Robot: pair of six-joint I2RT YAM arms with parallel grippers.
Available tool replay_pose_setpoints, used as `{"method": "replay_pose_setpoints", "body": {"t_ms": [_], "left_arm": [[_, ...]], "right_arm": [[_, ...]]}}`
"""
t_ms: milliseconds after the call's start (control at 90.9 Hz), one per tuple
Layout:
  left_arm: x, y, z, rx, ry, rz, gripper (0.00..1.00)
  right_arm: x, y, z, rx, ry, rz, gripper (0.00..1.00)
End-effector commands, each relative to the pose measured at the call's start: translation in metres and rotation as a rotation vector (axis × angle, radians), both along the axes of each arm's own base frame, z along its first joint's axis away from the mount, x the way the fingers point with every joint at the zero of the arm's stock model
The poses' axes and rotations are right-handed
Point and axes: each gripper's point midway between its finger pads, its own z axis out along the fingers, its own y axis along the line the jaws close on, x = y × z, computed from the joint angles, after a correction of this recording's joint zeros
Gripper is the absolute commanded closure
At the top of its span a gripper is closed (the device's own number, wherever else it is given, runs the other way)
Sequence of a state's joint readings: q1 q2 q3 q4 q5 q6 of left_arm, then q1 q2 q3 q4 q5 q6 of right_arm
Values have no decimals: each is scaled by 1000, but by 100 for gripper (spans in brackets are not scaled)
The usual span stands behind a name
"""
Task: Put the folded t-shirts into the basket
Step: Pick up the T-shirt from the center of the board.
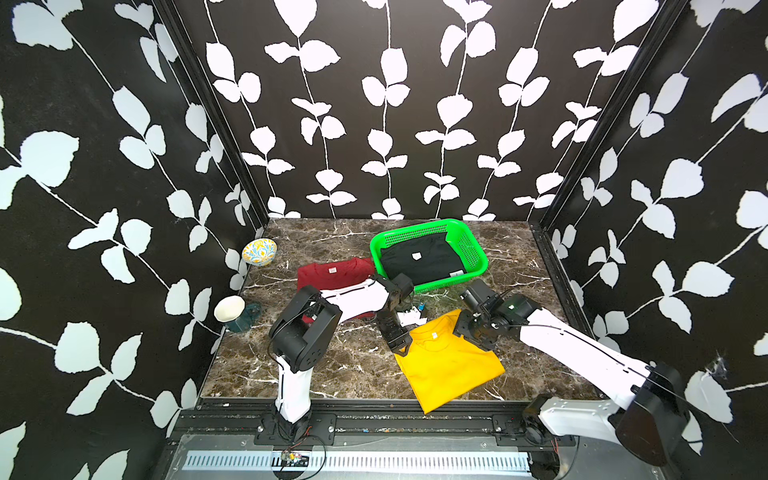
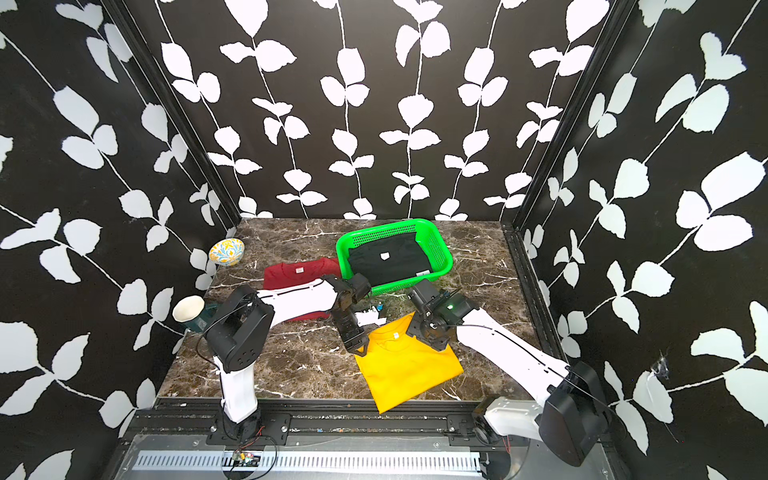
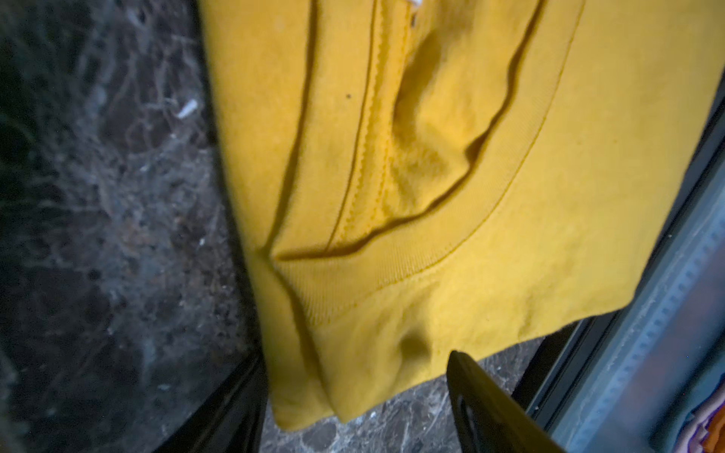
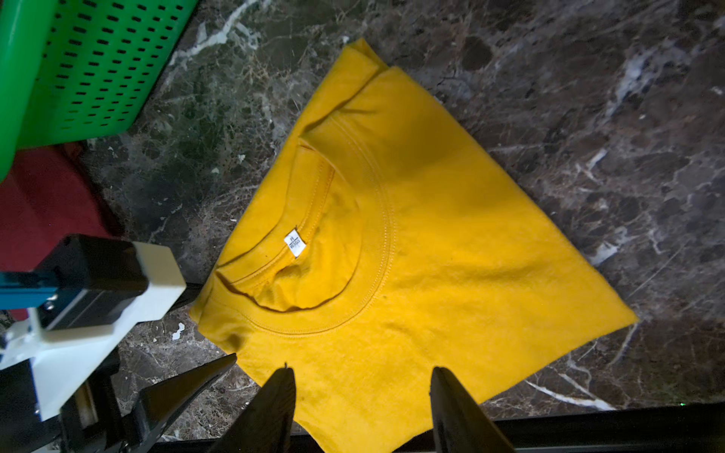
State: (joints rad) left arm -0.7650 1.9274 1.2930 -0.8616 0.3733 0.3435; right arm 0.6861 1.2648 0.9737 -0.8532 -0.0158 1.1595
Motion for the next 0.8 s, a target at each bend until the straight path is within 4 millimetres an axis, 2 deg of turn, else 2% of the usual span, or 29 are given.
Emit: {"method": "replay_pose_setpoints", "body": {"t_ms": [0, 121, 176, 209, 286, 341, 462, 550, 770, 792], "left_arm": [[-9, 15, -25, 109, 89, 37, 29], [-13, 9, -31, 99, 137, 45, 34], [-13, 8, -33, 99, 140, 47, 43], [-13, 8, -33, 98, 139, 46, 52], [-11, 6, -30, 83, 132, 40, 85], [-8, 0, -24, 55, 119, 34, 100], [1, -10, -10, 0, 66, 26, 100], [4, -16, 0, -27, 2, 7, 100], [7, -26, 23, -38, -228, -90, 100], [7, -27, 25, -44, -243, -96, 100]], "right_arm": [[-1, -6, -1, -30, 22, -30, 42], [-1, -9, -7, -47, 38, -63, 42], [-1, -9, -10, -57, 53, -72, 42], [-1, -10, -11, -66, 62, -81, 42], [0, -11, -14, -85, 91, -99, 42], [0, -12, -17, -92, 118, -122, 42], [4, -6, -29, -43, 194, -169, 39], [12, -11, -32, -57, 215, -201, 35], [37, -4, -24, -90, 223, -140, 31], [39, -4, -29, -103, 238, -140, 31]]}}
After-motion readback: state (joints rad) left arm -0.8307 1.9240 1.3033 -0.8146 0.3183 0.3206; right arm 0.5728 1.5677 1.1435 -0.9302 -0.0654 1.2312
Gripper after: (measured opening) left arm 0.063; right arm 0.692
